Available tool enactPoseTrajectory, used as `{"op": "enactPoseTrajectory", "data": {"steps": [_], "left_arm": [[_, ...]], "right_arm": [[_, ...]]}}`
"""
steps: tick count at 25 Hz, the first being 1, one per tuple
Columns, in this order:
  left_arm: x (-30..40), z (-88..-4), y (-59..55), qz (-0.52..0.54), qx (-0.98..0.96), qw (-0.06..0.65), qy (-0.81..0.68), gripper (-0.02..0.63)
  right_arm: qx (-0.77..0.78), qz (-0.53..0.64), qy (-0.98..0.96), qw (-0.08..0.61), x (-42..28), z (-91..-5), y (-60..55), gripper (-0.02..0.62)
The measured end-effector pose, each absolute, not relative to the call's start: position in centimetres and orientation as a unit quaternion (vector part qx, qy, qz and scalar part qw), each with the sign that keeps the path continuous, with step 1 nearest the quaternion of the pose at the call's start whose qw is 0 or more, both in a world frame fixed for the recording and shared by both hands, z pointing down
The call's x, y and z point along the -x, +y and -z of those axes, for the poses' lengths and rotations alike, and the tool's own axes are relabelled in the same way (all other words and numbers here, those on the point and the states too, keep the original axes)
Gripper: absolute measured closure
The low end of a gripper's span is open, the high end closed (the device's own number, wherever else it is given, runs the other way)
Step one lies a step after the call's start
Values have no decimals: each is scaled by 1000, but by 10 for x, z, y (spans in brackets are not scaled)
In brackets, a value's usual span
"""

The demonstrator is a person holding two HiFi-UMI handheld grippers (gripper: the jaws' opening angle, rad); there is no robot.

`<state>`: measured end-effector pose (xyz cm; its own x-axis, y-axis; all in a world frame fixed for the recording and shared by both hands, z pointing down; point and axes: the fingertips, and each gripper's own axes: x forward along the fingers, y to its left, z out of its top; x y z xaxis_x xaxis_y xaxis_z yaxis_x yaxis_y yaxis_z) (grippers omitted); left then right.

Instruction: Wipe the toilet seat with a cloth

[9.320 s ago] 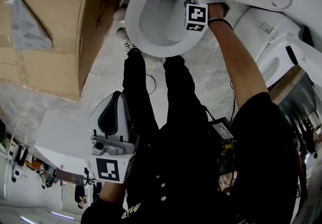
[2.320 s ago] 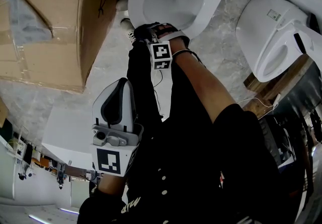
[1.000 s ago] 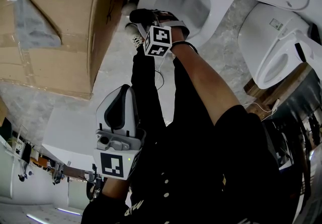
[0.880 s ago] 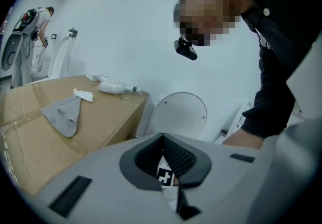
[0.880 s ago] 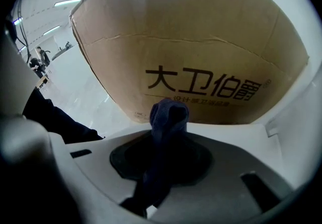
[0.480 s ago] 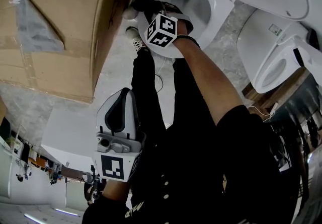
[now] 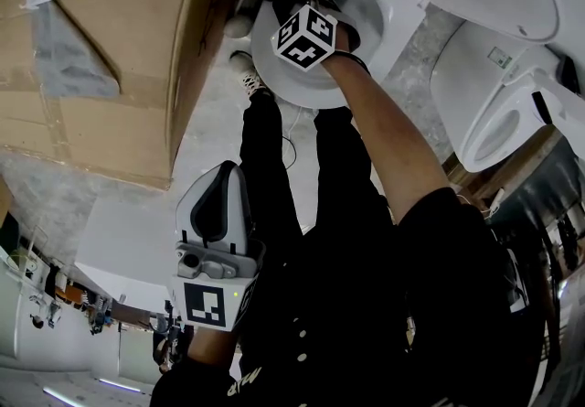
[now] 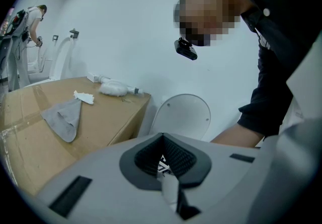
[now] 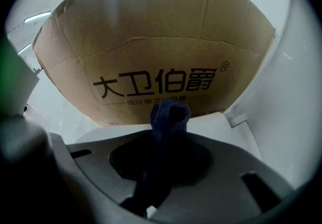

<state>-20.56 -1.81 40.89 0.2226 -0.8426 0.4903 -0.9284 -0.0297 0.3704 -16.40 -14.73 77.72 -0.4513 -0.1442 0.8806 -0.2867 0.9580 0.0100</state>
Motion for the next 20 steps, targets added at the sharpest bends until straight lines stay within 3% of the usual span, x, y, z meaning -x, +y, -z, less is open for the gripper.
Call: {"op": "enactPoseTrajectory", "data": {"steps": [20], "left_arm": [[201, -406, -32, -65, -713, 313, -625, 600]], "right_arm": [[-242, -143, -839, 466, 135, -766, -214, 511]]}}
